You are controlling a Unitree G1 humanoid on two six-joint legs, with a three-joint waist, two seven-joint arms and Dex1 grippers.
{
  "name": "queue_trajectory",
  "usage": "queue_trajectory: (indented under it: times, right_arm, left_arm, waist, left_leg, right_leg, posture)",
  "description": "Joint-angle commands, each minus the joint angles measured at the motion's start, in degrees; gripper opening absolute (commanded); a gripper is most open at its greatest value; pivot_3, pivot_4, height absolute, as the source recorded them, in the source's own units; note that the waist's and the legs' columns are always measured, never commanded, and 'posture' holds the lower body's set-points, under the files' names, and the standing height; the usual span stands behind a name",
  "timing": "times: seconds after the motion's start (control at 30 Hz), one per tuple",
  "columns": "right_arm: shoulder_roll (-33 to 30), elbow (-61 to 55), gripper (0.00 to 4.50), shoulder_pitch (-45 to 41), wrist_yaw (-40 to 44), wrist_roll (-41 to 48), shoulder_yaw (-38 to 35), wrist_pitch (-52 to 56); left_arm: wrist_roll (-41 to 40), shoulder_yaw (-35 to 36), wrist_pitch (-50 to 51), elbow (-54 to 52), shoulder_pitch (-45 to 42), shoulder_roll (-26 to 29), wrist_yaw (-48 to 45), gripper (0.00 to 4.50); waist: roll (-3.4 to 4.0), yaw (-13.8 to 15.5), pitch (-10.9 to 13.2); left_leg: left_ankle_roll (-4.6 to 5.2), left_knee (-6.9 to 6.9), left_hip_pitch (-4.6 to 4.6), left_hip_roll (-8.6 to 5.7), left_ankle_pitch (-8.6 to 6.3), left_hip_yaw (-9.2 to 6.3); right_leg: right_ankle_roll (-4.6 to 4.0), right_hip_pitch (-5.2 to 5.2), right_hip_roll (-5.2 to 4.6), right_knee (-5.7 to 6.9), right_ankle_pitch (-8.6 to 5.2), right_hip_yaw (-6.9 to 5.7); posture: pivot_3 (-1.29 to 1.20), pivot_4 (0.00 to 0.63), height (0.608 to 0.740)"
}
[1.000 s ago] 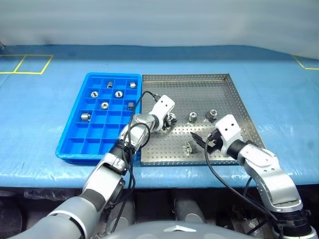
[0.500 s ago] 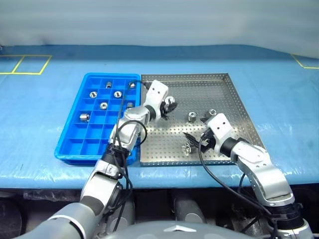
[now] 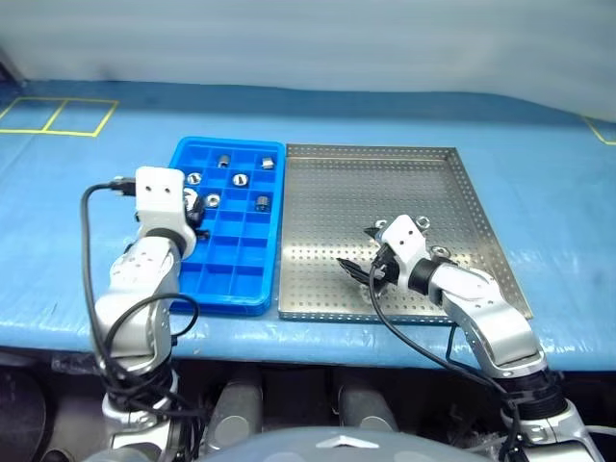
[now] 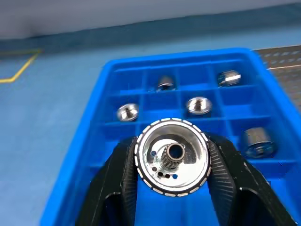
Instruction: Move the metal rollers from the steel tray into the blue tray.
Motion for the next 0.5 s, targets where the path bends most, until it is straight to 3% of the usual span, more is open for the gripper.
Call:
queue_trajectory:
  times: [0.03, 0.17, 0.5]
  right_arm:
    - [1.2, 0.6, 4.5, -3.7, 4.3, 2.6, 0.4, -3.4]
    - [2.9, 1.3, 4.5, -7.0, 8.0, 4.6, 1.6, -4.4]
    - [2.9, 2.6, 4.5, -7.8, 7.5, 2.9, 2.3, -5.0]
  left_arm:
    - [1.5, -1.0, 4.4, -8.2, 1.9, -1.4, 2.6, 1.73]
    - [2.3, -0.3, 7.1, -11.1, 4.4, -2.7, 4.2, 1.73]
    - [3.3, -0.2, 4.9, -8.1, 9.5, -3.7, 5.5, 1.73]
  waist:
    - [-0.02, 1.1, 0.0]
    - [-0.05, 2.4, 0.0]
    - [-0.06, 5.1, 0.0]
  left_leg:
    - [-0.01, 0.01, 0.0, 0.0, 0.01, -0.01]
    - [-0.01, 0.02, 0.01, 0.0, 0.01, -0.06]
    - [-0.02, -0.05, -0.04, 0.0, 0.0, -0.06]
  right_leg:
    - [0.0, 0.02, 0.0, 0.0, 0.0, -0.01]
    - [-0.01, 0.03, 0.0, 0.0, 0.0, -0.06]
    - [-0.07, -0.04, -0.01, -0.02, -0.04, -0.09]
  posture:
    - [0.3, 0.15, 0.74]
    - [0.34, 0.15, 0.74]
    - [0.35, 0.15, 0.74]
